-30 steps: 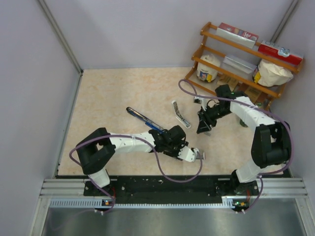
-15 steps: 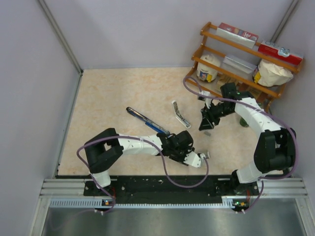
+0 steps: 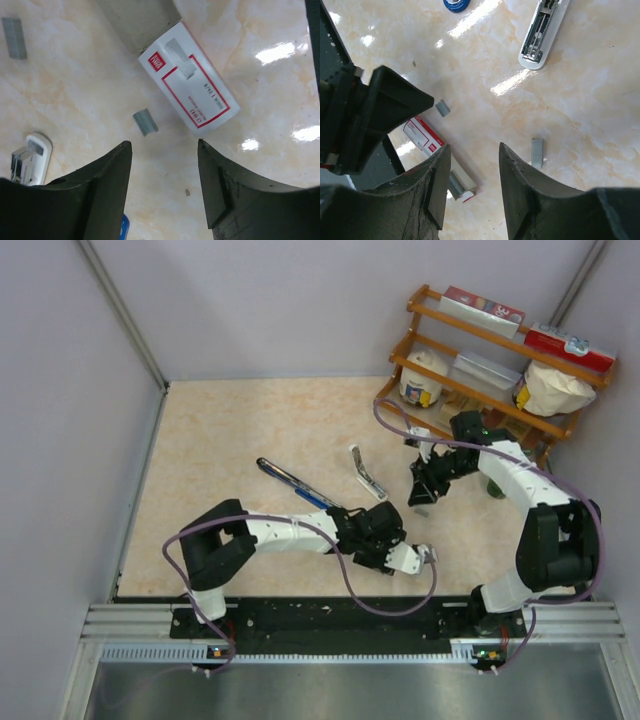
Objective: Load the staples into the stapler
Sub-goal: Place the staple at the center of the board.
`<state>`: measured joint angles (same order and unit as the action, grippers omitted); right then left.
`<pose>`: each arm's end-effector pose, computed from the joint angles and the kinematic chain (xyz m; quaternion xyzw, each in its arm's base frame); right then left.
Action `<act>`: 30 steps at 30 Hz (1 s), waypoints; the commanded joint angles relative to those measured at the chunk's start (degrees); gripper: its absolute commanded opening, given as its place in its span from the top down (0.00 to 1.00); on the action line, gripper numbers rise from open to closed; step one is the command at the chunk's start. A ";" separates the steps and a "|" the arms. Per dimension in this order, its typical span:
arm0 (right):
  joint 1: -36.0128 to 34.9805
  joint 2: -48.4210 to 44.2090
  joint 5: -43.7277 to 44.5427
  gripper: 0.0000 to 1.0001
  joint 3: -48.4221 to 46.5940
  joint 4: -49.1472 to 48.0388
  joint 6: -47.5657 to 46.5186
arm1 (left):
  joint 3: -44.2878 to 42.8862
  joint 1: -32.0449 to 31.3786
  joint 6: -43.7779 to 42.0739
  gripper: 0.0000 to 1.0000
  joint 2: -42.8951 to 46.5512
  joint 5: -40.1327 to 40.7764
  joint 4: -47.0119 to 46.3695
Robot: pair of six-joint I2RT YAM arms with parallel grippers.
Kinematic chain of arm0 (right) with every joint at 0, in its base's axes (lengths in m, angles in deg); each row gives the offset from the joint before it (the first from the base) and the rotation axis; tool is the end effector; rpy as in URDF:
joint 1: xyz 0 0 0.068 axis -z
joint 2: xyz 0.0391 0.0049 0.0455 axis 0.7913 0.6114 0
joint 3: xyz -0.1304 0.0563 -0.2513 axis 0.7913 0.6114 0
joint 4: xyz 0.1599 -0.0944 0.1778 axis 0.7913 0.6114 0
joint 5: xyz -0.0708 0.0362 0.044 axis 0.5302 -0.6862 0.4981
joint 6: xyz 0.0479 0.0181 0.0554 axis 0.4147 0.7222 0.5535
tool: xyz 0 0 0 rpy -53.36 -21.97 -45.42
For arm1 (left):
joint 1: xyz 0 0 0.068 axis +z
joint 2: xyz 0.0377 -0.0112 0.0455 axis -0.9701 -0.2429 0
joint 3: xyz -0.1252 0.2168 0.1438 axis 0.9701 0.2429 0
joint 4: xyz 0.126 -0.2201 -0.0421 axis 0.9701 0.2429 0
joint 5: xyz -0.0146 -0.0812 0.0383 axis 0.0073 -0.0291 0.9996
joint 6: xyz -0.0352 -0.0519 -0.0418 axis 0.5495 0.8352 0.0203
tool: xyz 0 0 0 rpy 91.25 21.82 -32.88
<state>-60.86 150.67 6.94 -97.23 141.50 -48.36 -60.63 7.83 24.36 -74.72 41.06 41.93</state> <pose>0.2720 0.0852 0.2447 -0.4105 0.8261 0.3233 0.2108 0.1407 -0.3692 0.1673 0.8092 0.5152 -0.1073 0.2613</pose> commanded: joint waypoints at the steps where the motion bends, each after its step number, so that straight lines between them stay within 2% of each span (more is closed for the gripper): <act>1: -0.40 0.29 2.35 0.57 0.43 -1.97 -0.17 | 1.23 2.98 1.92 0.38 7.22 -0.18 -2.25; 10: -0.67 0.21 10.34 0.58 1.93 -6.36 2.64 | -4.56 4.39 4.73 0.36 2.32 -4.83 0.29; 15: -1.28 2.14 14.65 0.59 2.98 -7.24 1.94 | -5.62 6.94 7.11 0.36 3.18 -9.04 1.87; 24: -4.89 4.16 23.26 0.53 4.83 -9.35 -1.48 | -0.80 20.72 5.62 0.36 17.67 -25.47 10.56; 30: -7.43 6.53 28.54 0.51 4.39 -10.32 -3.42 | 6.49 29.87 4.47 0.24 31.55 -26.45 14.35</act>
<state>-66.15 155.52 30.96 -92.20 133.20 -49.65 -58.38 34.25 30.00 -51.58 19.07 52.24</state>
